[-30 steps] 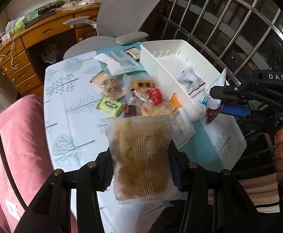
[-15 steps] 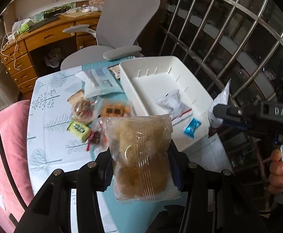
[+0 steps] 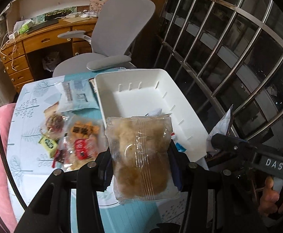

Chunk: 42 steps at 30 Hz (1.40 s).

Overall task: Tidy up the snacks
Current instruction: 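Lift both snacks over the white tray and release them inside, then withdraw both tools and approach the remaining snack pile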

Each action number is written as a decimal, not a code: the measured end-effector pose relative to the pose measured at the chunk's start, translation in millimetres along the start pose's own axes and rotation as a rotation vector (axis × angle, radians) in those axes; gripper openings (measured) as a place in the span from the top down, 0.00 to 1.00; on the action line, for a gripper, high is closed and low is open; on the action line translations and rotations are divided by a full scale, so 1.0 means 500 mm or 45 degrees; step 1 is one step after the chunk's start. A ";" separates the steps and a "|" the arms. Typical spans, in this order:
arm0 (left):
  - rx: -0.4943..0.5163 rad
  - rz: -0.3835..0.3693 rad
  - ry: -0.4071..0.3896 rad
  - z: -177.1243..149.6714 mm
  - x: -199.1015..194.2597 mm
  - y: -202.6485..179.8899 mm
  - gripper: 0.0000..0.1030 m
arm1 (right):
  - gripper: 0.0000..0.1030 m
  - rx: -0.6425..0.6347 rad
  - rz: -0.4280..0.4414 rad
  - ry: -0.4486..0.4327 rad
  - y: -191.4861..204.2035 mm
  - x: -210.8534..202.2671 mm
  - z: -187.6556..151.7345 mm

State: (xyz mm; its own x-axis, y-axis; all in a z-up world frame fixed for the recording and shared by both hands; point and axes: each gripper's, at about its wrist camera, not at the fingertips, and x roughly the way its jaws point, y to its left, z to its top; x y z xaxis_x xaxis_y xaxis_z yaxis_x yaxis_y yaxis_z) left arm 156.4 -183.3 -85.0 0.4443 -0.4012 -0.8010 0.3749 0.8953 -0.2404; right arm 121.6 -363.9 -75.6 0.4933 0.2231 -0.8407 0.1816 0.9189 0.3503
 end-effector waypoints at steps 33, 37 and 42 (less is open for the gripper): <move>-0.248 0.101 0.190 -0.113 0.003 0.117 0.23 | 0.38 0.039 0.026 0.192 0.039 0.080 -0.058; -0.293 0.137 0.204 -0.150 -0.022 0.171 0.23 | 0.38 0.022 0.036 0.218 0.088 0.107 -0.085; -0.343 0.161 0.226 -0.185 -0.052 0.245 0.23 | 0.38 0.020 0.046 0.253 0.144 0.136 -0.114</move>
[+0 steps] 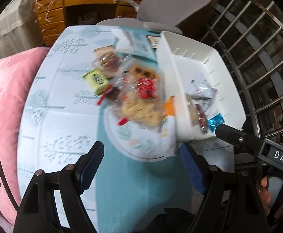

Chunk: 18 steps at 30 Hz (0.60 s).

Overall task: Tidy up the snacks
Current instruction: 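Withdraw both tools and approach the remaining snack pile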

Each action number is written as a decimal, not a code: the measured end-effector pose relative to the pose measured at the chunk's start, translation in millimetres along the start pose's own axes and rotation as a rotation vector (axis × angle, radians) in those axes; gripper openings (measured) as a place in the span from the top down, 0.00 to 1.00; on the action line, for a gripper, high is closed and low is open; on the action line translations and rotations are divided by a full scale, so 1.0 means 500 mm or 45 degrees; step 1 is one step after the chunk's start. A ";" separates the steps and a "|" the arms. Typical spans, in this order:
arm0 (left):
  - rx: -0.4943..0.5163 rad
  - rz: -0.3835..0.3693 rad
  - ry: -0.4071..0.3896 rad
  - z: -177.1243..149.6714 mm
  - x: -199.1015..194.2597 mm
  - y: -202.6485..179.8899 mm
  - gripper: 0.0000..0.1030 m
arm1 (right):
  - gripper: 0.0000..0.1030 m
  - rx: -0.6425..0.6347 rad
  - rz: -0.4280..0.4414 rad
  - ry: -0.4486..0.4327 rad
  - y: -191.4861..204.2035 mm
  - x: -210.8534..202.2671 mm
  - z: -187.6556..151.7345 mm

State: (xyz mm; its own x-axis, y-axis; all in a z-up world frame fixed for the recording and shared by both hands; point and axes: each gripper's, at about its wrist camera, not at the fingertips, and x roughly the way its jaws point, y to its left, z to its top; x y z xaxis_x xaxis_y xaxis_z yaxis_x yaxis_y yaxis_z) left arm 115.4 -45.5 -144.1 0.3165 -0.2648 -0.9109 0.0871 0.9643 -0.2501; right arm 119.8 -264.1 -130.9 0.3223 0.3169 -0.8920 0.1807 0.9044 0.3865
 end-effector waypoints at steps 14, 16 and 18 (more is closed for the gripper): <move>0.208 -0.049 0.066 0.025 -0.069 0.157 0.22 | 0.38 0.237 -0.087 -0.094 0.131 0.041 -0.073; 0.266 -0.065 0.082 0.033 -0.076 0.168 0.22 | 0.38 0.294 -0.106 -0.126 0.142 0.043 -0.088; 0.327 -0.076 0.096 0.042 -0.081 0.174 0.21 | 0.38 0.339 -0.121 -0.151 0.148 0.045 -0.101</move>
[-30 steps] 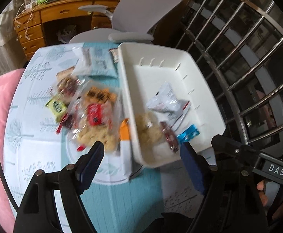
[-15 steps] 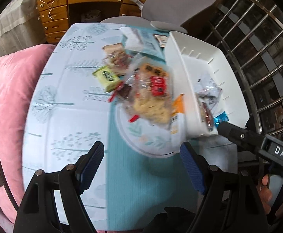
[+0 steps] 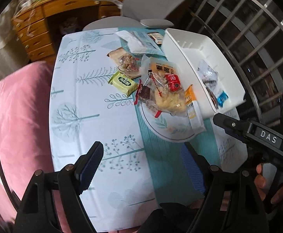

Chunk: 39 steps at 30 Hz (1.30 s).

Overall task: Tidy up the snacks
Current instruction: 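Withdraw both tools and approach the remaining snack pile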

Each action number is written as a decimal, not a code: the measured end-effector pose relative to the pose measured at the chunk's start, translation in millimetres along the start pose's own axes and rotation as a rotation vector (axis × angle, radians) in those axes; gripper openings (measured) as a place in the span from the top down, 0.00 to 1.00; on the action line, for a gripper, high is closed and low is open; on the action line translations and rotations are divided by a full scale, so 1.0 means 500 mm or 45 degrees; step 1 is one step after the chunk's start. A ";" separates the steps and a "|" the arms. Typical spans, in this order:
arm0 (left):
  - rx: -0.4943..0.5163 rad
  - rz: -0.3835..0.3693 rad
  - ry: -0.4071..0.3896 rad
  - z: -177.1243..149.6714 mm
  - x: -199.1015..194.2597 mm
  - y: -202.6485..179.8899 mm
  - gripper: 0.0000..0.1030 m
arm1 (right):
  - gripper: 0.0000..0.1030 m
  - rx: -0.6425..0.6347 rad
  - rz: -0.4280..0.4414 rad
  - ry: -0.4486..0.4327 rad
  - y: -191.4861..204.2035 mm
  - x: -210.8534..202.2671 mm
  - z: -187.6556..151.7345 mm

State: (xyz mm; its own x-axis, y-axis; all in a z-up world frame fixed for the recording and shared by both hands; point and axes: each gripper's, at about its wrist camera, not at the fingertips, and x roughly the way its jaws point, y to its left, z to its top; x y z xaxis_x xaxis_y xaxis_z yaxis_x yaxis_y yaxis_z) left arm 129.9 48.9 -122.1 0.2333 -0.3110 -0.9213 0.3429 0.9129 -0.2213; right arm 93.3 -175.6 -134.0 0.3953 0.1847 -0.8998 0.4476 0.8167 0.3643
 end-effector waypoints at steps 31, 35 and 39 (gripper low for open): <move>0.744 0.100 0.321 0.147 0.172 -0.130 0.16 | 0.39 -0.021 -0.317 -0.428 -0.054 0.081 -0.111; 0.758 0.077 0.312 0.176 0.202 -0.149 0.16 | 0.39 -0.074 -0.303 -0.441 -0.061 0.095 -0.097; 0.744 0.068 0.283 0.204 0.237 -0.166 0.16 | 0.43 -0.146 -0.278 -0.433 -0.061 0.115 -0.083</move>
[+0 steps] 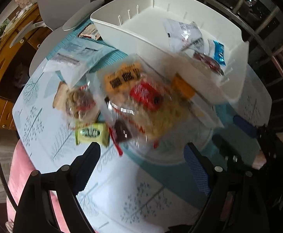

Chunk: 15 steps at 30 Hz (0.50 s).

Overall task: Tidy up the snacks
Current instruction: 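Withdraw both tools and approach the remaining snack pile, then grasp the red-labelled pastry bag with the left tool while the right tool grasps the orange oat bar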

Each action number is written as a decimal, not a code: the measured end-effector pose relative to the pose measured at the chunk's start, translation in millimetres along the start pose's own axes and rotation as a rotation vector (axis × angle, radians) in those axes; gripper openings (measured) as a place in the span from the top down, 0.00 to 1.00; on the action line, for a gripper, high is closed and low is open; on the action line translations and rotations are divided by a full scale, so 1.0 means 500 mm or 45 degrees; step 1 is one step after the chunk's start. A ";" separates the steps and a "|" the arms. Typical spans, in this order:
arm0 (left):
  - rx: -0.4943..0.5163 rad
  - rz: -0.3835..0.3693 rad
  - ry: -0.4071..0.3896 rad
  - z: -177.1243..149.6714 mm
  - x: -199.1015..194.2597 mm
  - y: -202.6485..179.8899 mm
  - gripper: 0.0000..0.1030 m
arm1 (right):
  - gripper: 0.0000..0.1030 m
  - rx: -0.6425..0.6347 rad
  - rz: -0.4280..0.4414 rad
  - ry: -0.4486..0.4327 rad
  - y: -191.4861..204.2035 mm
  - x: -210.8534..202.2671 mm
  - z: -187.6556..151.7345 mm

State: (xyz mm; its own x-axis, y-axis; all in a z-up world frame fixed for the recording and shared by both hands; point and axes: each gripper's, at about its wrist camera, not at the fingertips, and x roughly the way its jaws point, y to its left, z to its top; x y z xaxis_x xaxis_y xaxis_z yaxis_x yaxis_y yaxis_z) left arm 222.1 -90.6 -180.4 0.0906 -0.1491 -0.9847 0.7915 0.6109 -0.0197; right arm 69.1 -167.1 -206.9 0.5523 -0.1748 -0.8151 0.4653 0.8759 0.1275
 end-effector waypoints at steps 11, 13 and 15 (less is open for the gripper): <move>-0.145 -0.064 -0.043 0.083 0.075 0.018 0.16 | 0.53 -0.204 0.065 0.033 0.018 0.060 0.004; -0.163 -0.062 -0.037 0.094 0.086 0.021 0.16 | 0.56 -0.229 0.074 0.037 0.018 0.066 0.005; -0.186 -0.041 -0.023 0.104 0.098 0.022 0.16 | 0.58 -0.247 0.084 0.035 0.017 0.069 0.007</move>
State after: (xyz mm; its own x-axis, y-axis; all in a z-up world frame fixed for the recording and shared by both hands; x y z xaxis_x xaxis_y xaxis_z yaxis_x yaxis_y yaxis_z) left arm 266.5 -131.7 -220.0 0.0785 -0.1839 -0.9798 0.6981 0.7117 -0.0777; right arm 94.7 -167.5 -232.0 0.5567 -0.1039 -0.8242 0.2853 0.9557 0.0722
